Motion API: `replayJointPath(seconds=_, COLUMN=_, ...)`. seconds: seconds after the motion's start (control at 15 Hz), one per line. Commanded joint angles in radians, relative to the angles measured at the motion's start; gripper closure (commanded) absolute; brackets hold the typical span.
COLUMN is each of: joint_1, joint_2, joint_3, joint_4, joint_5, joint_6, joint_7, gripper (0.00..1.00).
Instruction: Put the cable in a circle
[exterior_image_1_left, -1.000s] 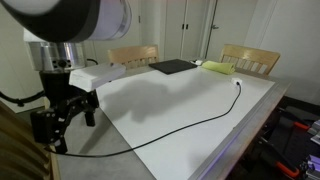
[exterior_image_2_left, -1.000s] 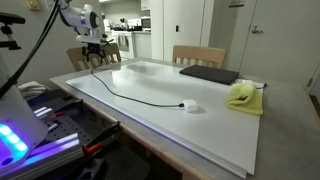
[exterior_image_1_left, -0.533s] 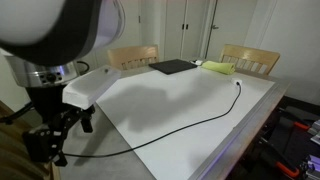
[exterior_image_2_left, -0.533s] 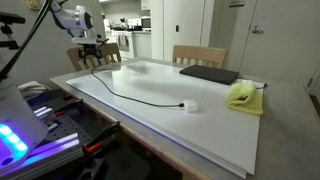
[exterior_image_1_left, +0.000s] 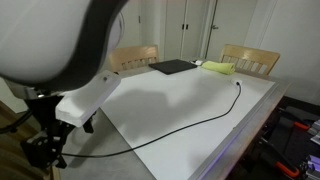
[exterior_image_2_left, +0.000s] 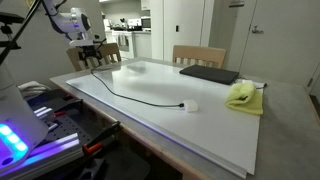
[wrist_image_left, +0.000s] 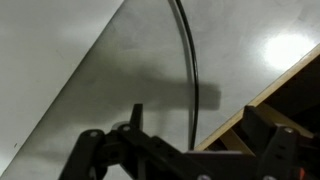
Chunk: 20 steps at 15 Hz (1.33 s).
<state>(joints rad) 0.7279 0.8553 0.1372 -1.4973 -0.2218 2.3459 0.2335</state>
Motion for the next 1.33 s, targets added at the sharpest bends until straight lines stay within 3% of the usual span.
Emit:
replayJointPath(seconds=0.0, joint_1=0.01, joint_2=0.0, joint_3=-0.028, joint_4=-0.037, joint_5=-0.004, joint_6=0.071, joint_7=0.051, gripper=0.0)
replayJointPath(seconds=0.67, joint_1=0.006, joint_2=0.022, joint_3=-0.037, joint_4=-0.056, joint_5=0.003, joint_6=0.089, joint_7=0.067, gripper=0.0)
replayJointPath(seconds=0.73, joint_1=0.005, joint_2=0.021, joint_3=-0.036, joint_4=-0.056, joint_5=0.003, joint_6=0.088, joint_7=0.065, gripper=0.04)
replayJointPath(seconds=0.8, joint_1=0.005, joint_2=0.021, joint_3=-0.037, joint_4=-0.056, joint_5=0.002, joint_6=0.087, joint_7=0.065, gripper=0.26)
replayJointPath(seconds=0.93, joint_1=0.001, joint_2=0.018, joint_3=-0.035, joint_4=-0.054, joint_5=0.003, joint_6=0.074, joint_7=0.053, gripper=0.31)
replayJointPath(seconds=1.27, joint_1=0.0, joint_2=0.005, joint_3=-0.042, joint_4=-0.054, joint_5=0.007, joint_6=0.068, joint_7=0.072, gripper=0.67)
